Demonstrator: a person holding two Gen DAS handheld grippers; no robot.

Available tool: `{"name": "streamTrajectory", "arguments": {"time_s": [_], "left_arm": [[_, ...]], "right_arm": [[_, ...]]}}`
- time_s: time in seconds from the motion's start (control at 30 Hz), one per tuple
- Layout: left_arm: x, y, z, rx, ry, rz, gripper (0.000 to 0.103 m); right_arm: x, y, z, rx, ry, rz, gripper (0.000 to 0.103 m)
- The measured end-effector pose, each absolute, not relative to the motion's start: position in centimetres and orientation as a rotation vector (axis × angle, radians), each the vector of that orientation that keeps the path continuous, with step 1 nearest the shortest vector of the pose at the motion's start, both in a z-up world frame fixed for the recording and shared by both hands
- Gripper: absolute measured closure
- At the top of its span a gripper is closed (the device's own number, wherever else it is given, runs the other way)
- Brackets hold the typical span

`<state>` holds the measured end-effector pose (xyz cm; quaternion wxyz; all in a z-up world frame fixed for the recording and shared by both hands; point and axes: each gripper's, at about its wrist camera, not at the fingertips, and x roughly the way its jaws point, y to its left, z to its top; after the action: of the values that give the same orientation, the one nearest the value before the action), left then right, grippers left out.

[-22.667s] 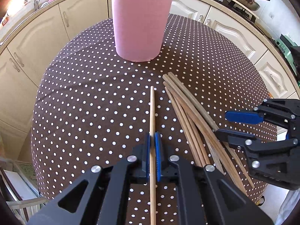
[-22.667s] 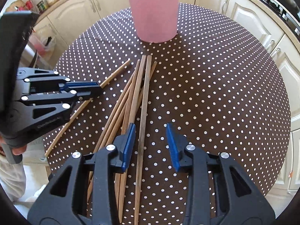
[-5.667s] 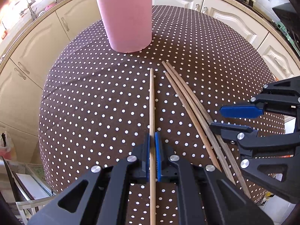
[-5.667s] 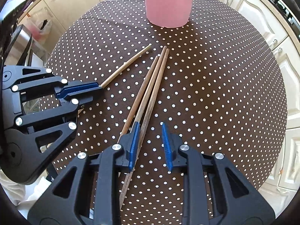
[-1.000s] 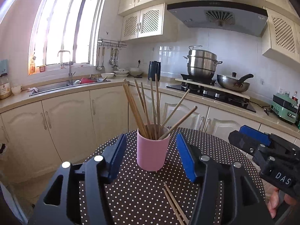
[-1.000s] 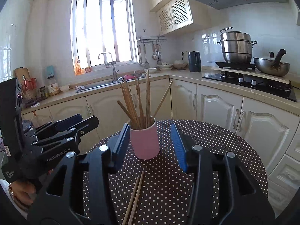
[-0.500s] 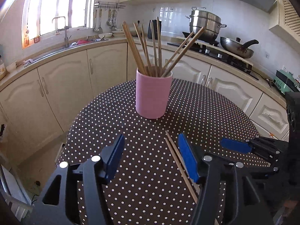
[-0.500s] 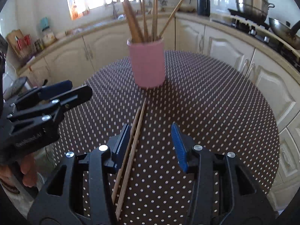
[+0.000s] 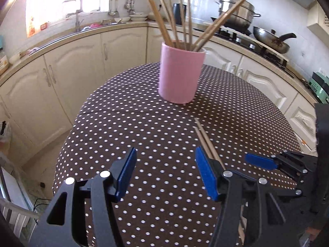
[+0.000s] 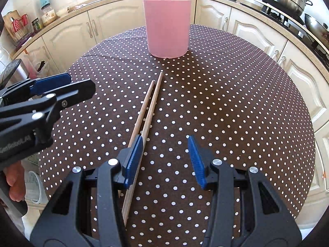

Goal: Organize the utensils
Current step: 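Move both open tools back down to the last two chopsticks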

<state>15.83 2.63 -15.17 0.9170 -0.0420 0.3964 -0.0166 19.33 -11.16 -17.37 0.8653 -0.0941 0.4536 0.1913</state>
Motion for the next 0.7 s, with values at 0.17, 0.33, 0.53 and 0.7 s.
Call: {"name": "streamTrajectory", "arguments": {"time_s": [0.17,0.33,0.53,0.7], "left_arm": [[16.2,3.3,-15.7,-0.119,0.836,-0.031,0.044],[16.4,3.2,-15.9,-0.106,0.848,-0.027,0.044],[16.7,2.2,-16.4,-0.095,0.904,-0.067,0.044],[16.8,-0.5,-16.9,-0.028,0.962,-0.096,0.044]], "right_arm": [[19.3,-9.9,-17.5,-0.249,0.954,0.404,0.057],[19.2,-9.5,-17.9,-0.285,0.961,0.408,0.057],[19.5,-10.4,-17.7,-0.289,0.998,0.465,0.079],[20.1,-12.4,-17.6,-0.263,1.029,0.468,0.084]]}}
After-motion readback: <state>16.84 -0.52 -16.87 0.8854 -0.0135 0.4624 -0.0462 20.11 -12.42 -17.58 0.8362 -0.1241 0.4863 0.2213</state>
